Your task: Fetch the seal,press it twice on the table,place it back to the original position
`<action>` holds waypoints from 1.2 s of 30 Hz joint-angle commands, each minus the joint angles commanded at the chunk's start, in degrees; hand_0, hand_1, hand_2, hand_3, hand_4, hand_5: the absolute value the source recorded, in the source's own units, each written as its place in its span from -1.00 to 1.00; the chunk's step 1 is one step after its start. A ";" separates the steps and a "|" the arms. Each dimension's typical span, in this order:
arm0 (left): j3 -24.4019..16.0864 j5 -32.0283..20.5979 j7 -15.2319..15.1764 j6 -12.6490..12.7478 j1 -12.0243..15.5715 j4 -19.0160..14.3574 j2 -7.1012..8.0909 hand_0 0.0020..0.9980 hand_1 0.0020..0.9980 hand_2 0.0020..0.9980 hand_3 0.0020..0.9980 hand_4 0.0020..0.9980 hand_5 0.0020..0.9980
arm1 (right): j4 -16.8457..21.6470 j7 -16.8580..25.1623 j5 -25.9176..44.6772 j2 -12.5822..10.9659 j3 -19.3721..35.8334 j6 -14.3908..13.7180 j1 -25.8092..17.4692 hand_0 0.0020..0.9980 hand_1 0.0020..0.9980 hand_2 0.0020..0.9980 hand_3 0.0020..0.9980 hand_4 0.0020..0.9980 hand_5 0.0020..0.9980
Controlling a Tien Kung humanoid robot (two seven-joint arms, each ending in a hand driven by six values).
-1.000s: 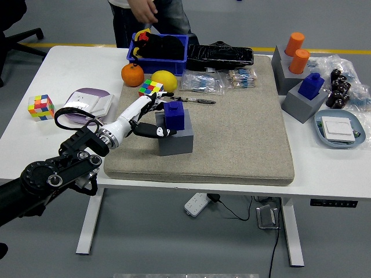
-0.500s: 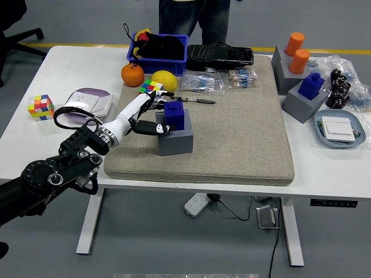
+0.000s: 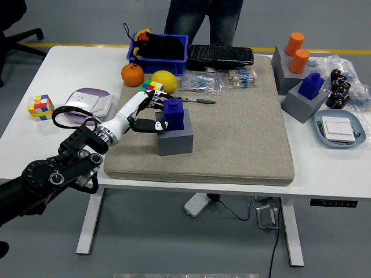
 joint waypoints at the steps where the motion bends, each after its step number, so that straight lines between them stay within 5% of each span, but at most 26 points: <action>1: 0.01 -0.10 -0.16 0.14 0.01 -0.02 0.00 0.38 0.13 0.07 0.35 0.48 -1.00 | -0.01 -0.01 -0.01 -0.01 -0.02 0.00 0.01 0.73 0.56 0.48 0.49 0.60 0.13; 12: -1.29 -0.25 -1.54 0.98 0.17 -1.32 0.41 0.36 0.09 0.02 0.27 0.44 -1.00 | 0.04 0.01 0.09 -0.13 -0.38 -0.02 0.10 0.73 0.56 0.48 0.49 0.60 0.13; 22: -6.84 0.90 -2.56 1.64 1.33 -2.65 2.77 0.36 0.08 0.02 0.27 0.42 -1.00 | -0.01 -0.05 0.05 -0.22 -0.51 -0.04 -0.03 0.73 0.56 0.48 0.49 0.60 0.13; 36: -9.84 -0.07 -4.23 3.05 6.28 3.25 6.19 0.35 0.08 0.01 0.26 0.42 -1.00 | 0.03 -0.01 -0.16 0.03 -0.02 -0.03 -0.38 0.73 0.56 0.48 0.49 0.60 0.13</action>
